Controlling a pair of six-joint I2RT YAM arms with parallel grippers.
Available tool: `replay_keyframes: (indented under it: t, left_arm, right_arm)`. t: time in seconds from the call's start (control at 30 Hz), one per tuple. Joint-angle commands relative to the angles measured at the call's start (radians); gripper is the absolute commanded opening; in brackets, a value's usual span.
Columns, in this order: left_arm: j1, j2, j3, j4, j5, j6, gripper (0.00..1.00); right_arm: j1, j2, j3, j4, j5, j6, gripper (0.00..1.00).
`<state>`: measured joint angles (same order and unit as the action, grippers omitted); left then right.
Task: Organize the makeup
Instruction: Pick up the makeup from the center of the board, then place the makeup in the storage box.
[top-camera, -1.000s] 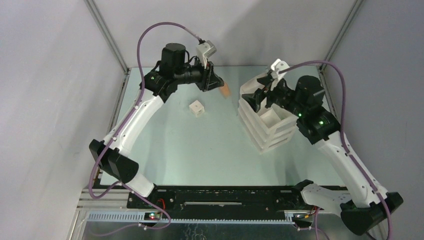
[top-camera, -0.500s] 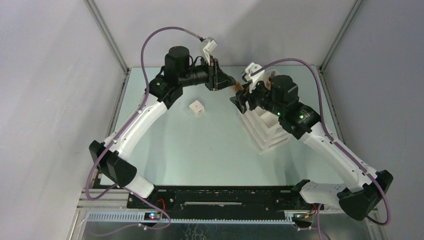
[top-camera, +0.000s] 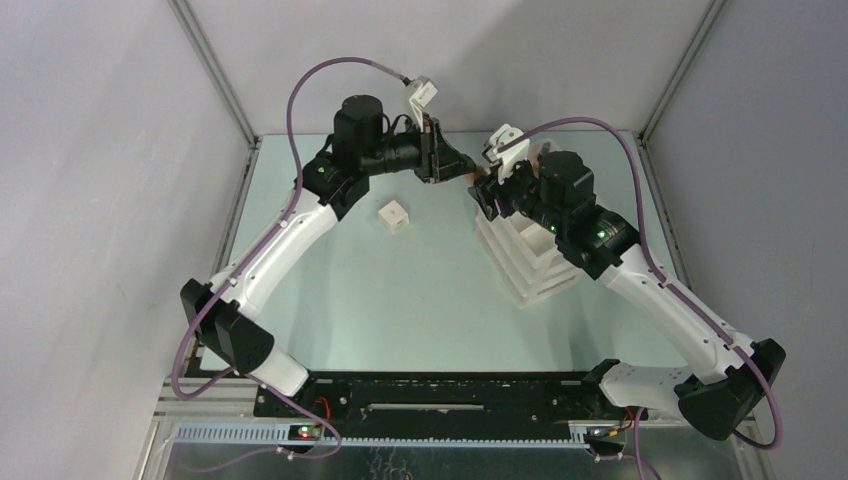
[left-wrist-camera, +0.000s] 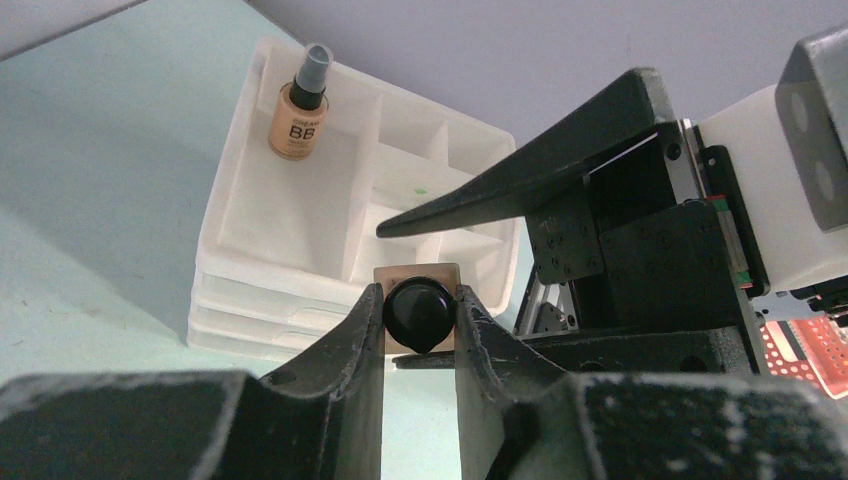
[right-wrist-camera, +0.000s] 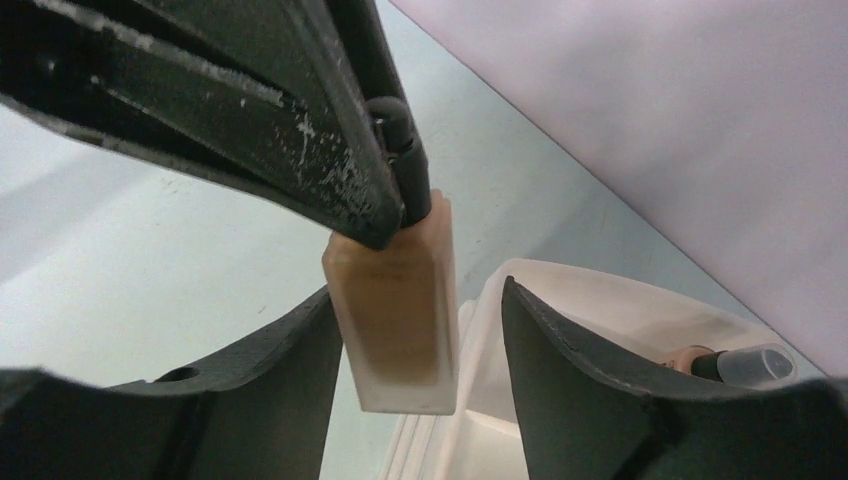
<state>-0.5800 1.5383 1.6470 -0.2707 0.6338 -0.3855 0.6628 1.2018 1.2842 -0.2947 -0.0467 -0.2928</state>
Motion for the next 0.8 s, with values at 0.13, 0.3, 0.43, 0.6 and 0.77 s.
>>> replay_keyframes:
  t: [0.13,0.3,0.43,0.6,0.77]
  left_arm:
    - [-0.022,-0.004,-0.019,0.06,0.012,-0.017,0.0]
    - [-0.029,0.0,-0.021,0.059,0.012,-0.013,0.0]
    - [-0.03,0.003,-0.023,0.059,0.011,-0.009,0.0]
    - [-0.032,0.003,-0.026,0.051,0.002,0.005,0.0]
    - [-0.029,-0.013,-0.018,0.016,-0.031,0.065,0.55]
  right_arm:
    - [0.014,0.005,0.055,0.035,0.047,-0.023,0.66]
    - [0.014,0.006,0.061,0.03,0.043,-0.021,0.61]
    - [0.014,0.012,0.075,0.02,0.035,-0.019,0.55]
    - [0.014,0.009,0.077,0.019,0.041,-0.018,0.43]
    - [-0.021,-0.006,0.074,0.022,0.07,-0.013,0.0]
